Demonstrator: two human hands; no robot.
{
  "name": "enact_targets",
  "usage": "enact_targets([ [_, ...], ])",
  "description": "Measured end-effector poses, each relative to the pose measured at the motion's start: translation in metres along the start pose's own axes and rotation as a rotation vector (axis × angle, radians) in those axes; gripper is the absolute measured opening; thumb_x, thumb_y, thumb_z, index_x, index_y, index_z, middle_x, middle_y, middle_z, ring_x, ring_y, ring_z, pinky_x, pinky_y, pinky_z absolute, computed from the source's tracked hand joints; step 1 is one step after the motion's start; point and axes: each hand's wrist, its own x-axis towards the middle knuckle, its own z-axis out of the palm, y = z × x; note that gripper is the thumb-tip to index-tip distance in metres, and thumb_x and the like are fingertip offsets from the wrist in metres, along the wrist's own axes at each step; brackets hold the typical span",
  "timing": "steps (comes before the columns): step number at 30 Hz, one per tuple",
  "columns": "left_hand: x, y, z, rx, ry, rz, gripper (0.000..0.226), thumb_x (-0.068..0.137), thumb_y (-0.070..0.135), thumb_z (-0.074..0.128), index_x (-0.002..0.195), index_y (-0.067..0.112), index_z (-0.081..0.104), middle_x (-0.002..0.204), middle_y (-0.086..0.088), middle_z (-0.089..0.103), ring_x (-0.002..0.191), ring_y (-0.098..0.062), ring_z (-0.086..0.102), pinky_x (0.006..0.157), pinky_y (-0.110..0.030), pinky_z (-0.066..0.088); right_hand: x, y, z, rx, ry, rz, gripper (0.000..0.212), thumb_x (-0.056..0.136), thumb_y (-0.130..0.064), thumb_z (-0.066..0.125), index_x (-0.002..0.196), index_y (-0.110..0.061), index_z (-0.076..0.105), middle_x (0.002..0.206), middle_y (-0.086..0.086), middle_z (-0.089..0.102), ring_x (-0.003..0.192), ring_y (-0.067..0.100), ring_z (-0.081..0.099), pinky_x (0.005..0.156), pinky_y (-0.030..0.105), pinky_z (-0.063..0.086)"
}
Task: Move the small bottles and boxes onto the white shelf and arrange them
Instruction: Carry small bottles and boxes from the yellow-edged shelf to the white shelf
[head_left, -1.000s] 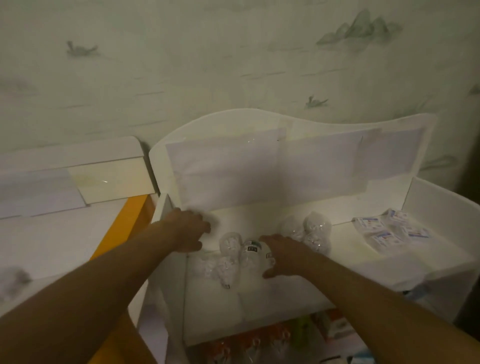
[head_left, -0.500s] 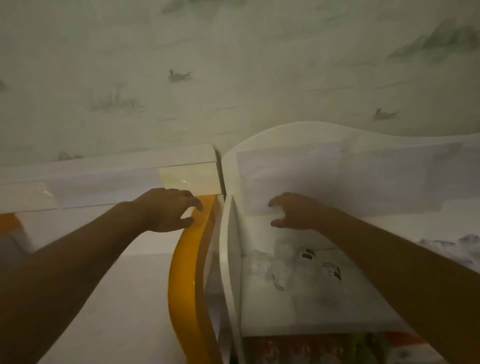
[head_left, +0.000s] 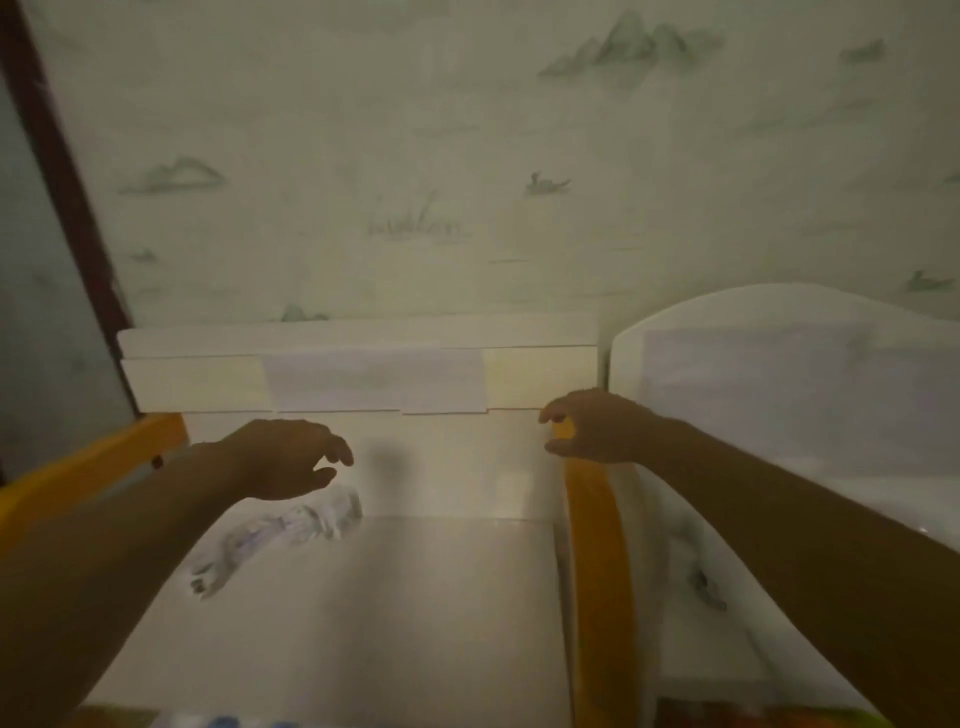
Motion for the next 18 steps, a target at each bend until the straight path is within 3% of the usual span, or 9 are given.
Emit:
enact_targets([
  [3, -0.019, -0.052, 0.028, -0.069, -0.038, -0.032, 0.032, 0.097, 0.039, 0.046, 0.129, 0.045, 0.048, 0.130, 0.017, 0.053, 0.113, -0.005, 0.053, 0.097, -0.027, 0.046, 0.018, -0.052, 0.007, -0.004, -0.009, -0.021, 0.046, 0.090, -0.042, 0.062, 0.132, -0.023, 0.054, 0.132, 0.000, 0.057, 0.121, 0.020, 0.052, 0.100, 0.032, 0.042],
  [10, -0.052, -0.127, 0.084, -0.178, -0.113, -0.034, 0.037, 0.096, 0.042, 0.049, 0.133, 0.038, 0.047, 0.136, 0.011, 0.051, 0.115, -0.008, 0.053, 0.097, -0.022, 0.044, 0.063, -0.148, 0.046, -0.065, -0.100, -0.068, 0.049, 0.091, -0.044, 0.060, 0.135, -0.025, 0.051, 0.134, 0.000, 0.056, 0.122, 0.019, 0.051, 0.099, 0.031, 0.041],
  [18, -0.050, -0.180, 0.159, -0.232, -0.181, -0.091, 0.056, 0.093, 0.044, 0.055, 0.144, 0.033, 0.035, 0.151, 0.008, 0.038, 0.134, -0.013, 0.040, 0.108, -0.026, 0.034, 0.144, -0.205, 0.104, -0.094, -0.198, -0.143, 0.053, 0.091, -0.046, 0.059, 0.138, -0.029, 0.045, 0.139, -0.001, 0.052, 0.129, 0.021, 0.046, 0.106, 0.039, 0.039],
])
